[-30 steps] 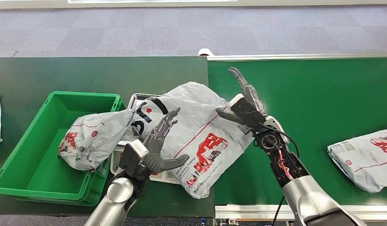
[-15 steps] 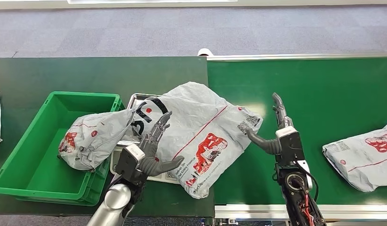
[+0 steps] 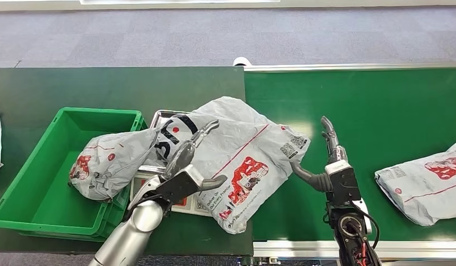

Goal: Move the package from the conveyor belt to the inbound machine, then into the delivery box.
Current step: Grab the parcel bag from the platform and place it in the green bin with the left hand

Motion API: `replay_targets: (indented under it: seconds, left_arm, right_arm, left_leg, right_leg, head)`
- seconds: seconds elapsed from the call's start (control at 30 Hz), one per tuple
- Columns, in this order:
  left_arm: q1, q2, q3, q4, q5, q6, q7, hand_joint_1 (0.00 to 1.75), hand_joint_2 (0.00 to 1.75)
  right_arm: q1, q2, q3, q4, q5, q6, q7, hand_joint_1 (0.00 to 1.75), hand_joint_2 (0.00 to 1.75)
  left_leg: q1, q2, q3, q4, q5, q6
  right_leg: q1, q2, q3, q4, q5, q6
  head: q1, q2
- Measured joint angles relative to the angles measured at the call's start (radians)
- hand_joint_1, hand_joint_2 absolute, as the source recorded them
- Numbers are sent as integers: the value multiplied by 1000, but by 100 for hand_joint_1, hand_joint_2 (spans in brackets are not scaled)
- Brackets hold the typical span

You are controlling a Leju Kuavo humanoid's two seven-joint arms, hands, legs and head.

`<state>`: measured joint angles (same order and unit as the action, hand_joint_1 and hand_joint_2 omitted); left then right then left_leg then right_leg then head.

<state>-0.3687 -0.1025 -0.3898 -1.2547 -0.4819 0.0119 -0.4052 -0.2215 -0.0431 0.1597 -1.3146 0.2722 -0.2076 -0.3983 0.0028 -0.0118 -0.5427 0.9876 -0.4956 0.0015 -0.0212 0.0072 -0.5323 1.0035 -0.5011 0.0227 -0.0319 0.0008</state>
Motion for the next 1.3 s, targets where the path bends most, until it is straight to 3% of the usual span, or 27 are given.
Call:
replay_targets:
  seconds: [0.2,0.5,0.7,1.0,1.03,1.17,1.2,1.3]
  left_arm:
    - [-151,19,-82,91,-167,-154,45,0,175]
    - [-354,20,-239,318,-209,-303,42,0,175]
    - [-400,27,-326,391,-185,-336,43,0,175]
    - [-419,47,-384,419,-163,-343,55,0,175]
    - [-420,49,-390,423,-161,-346,55,5,175]
    - [-422,55,-406,435,-158,-358,55,164,175]
    - [-423,56,-409,437,-158,-358,55,172,175]
    - [-425,58,-414,442,-153,-352,55,175,175]
  right_arm:
    - [-4,-3,-18,0,5,27,-4,0,175]
    - [-32,-12,-26,0,25,41,5,0,175]
    - [-36,-15,-34,0,39,49,20,0,175]
    - [-35,-14,-39,0,49,59,30,0,175]
    - [-35,-14,-40,0,49,59,30,0,175]
    - [-35,-14,-41,0,51,60,31,0,175]
    - [-35,-14,-41,0,51,60,31,0,175]
    - [-35,-14,-42,0,51,61,32,0,175]
  left_leg:
    - [0,0,0,0,0,0]
    - [0,0,0,0,0,0]
    - [0,0,0,0,0,0]
    - [0,0,0,0,0,0]
    - [0,0,0,0,0,0]
    - [0,0,0,0,0,0]
    - [0,0,0,0,0,0]
    - [0,0,0,0,0,0]
  right_leg:
    - [0,0,0,0,0,0]
    - [0,0,0,0,1,-1]
    - [0,0,0,0,1,-1]
    - [0,0,0,0,1,-1]
    - [0,0,0,0,1,-1]
    - [0,0,0,0,1,-1]
    - [0,0,0,0,1,-1]
    - [0,0,0,0,1,-1]
  head:
    - [0,0]
    - [0,0]
    - [0,0]
    - [0,0]
    - [0,0]
    - [0,0]
    - [0,0]
    - [0,0]
